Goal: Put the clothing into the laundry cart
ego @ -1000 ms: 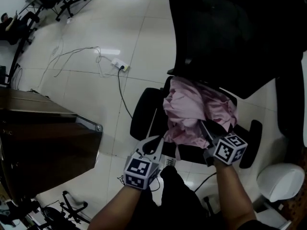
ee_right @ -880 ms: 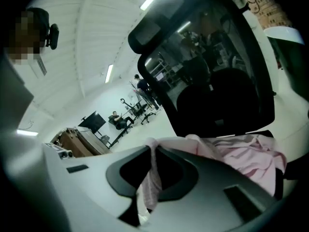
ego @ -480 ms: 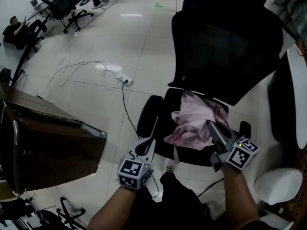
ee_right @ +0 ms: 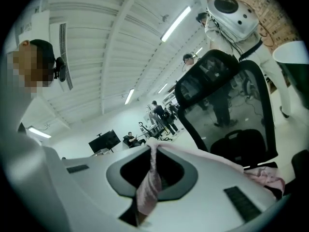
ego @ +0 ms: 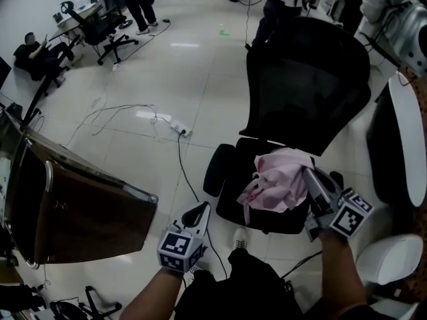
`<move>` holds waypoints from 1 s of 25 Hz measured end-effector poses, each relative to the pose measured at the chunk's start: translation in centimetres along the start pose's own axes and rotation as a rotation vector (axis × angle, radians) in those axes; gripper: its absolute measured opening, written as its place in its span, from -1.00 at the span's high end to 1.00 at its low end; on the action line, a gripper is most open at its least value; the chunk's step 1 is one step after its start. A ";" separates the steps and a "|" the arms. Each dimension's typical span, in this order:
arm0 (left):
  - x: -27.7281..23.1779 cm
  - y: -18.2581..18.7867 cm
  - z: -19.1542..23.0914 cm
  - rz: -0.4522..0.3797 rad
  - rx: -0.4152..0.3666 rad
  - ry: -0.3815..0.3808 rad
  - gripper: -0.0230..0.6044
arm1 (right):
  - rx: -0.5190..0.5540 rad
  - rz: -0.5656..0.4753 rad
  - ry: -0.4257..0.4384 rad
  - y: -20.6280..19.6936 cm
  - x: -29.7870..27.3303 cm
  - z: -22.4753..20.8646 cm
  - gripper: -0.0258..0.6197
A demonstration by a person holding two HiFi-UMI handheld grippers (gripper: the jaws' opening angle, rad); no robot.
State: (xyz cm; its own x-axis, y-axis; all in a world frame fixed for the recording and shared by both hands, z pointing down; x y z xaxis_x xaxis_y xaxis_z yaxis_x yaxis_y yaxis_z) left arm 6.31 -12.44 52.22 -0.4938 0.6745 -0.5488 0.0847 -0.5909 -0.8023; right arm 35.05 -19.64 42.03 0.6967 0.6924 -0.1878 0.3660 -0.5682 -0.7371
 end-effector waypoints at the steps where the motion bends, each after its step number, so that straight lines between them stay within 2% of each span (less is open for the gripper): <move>1: 0.9 0.0 0.1 -0.002 -0.004 0.000 0.93 | -0.002 -0.009 0.006 0.2 0.3 1.1 0.78; 8: 6.2 0.4 1.0 -0.049 -0.025 0.010 0.93 | 0.084 -0.033 0.061 2.1 1.0 10.1 0.78; 14: 10.7 0.8 2.0 -0.092 -0.024 0.025 0.93 | 0.097 -0.089 0.172 4.2 0.6 17.2 0.78; 18: 13.6 0.7 3.4 -0.122 -0.018 0.060 0.93 | 0.139 -0.106 0.249 5.0 -0.3 21.8 0.78; 21: 16.2 1.0 4.0 -0.138 0.016 0.069 0.93 | 0.154 -0.107 0.295 5.2 -1.0 24.5 0.78; 25: 19.6 0.9 6.0 -0.171 0.023 0.140 0.93 | 0.144 -0.109 0.363 5.1 -1.9 27.6 0.78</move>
State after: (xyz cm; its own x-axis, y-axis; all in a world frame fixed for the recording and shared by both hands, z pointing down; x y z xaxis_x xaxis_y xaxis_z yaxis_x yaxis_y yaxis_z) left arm -8.50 -2.44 42.18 -0.3741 0.8198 -0.4336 -0.0109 -0.4714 -0.8818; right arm 18.55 -11.57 20.74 0.8406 0.5284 0.1189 0.3776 -0.4144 -0.8281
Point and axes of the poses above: the fingertips, and each gripper's own axes: x backward along the fingers, z to its left, y out of its top, the point moved 4 cm from there along x, backward along the fingers, and after that the axes turned 4 degrees about z, right-handed, at the moved point
